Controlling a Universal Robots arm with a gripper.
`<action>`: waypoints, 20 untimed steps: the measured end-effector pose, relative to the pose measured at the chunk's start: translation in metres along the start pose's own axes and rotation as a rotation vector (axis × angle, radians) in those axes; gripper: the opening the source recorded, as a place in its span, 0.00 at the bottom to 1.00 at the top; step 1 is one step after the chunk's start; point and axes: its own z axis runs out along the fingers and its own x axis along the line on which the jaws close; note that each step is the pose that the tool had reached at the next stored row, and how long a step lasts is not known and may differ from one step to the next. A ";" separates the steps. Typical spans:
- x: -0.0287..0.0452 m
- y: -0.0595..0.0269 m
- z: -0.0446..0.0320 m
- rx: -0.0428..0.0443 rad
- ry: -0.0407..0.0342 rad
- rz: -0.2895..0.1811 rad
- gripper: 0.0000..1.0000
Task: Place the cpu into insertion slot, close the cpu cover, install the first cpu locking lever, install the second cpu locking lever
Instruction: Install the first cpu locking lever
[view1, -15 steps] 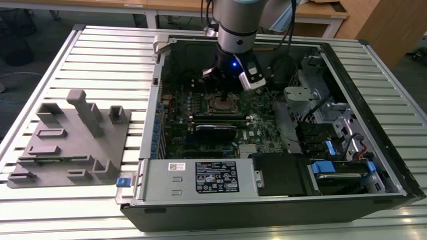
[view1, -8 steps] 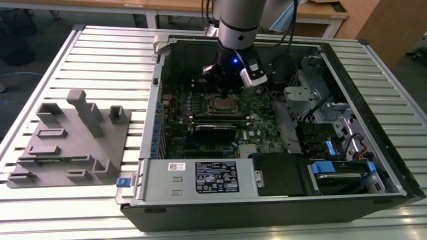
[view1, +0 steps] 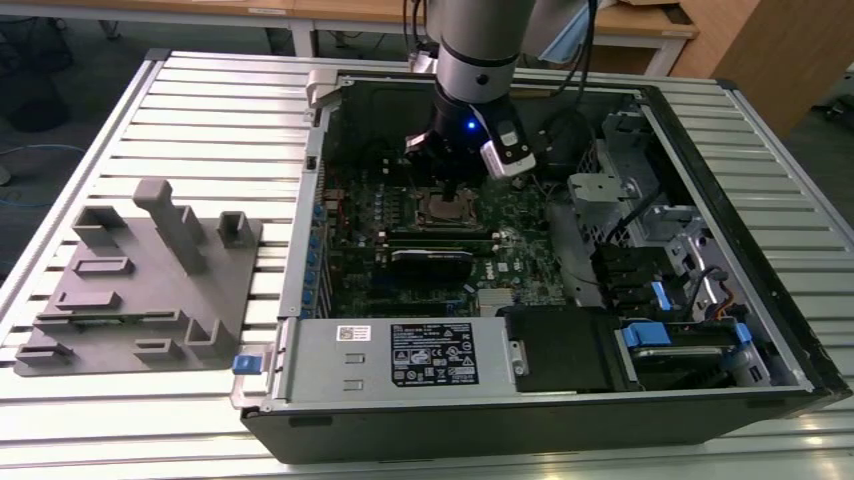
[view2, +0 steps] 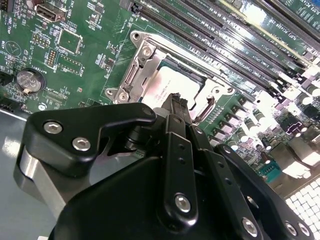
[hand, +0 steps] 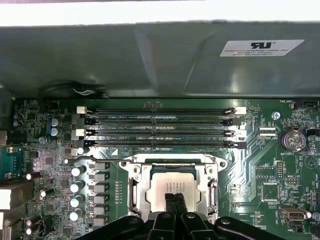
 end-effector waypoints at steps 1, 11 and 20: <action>0.0000 0.0000 0.0000 0.0000 0.0000 0.000 0.11; 0.0010 -0.0004 0.0001 -0.0001 -0.0002 0.000 0.11; 0.0279 -0.0008 0.0021 -0.0002 -0.0065 0.000 0.11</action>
